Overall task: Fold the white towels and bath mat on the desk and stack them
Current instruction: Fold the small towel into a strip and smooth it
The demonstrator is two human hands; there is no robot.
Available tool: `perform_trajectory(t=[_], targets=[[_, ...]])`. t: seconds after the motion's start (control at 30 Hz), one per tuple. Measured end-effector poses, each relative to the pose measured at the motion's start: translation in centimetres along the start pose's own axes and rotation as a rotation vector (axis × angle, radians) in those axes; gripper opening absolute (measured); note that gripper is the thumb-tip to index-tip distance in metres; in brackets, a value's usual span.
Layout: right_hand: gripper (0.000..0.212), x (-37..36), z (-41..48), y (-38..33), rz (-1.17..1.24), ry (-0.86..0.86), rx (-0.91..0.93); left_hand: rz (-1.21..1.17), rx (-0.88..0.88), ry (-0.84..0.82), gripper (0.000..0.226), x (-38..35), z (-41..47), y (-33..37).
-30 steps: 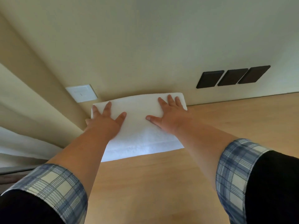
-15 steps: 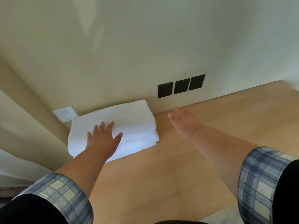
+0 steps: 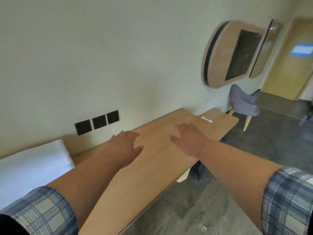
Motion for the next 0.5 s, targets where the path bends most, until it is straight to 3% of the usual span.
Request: perform_trajectory(t=[0.23,0.5], targets=[[0.076,7.8,-8.7,14.1,-0.051,0.135,-0.177,-0.113,-0.232,-0.030,0.065,0.8,2.7,18.8],[0.085,10.0,-14.8,26.5,-0.042,0.202,-0.406,-0.184,-0.314,-0.113,0.068,-1.9,3.8,29.6]])
Point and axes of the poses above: each hand's wrist, its own z-axis towards the middle knuckle, its own x-axis out of the back of the hand, y = z × x, the point moved 4 cm from there along z, towards the middle knuckle
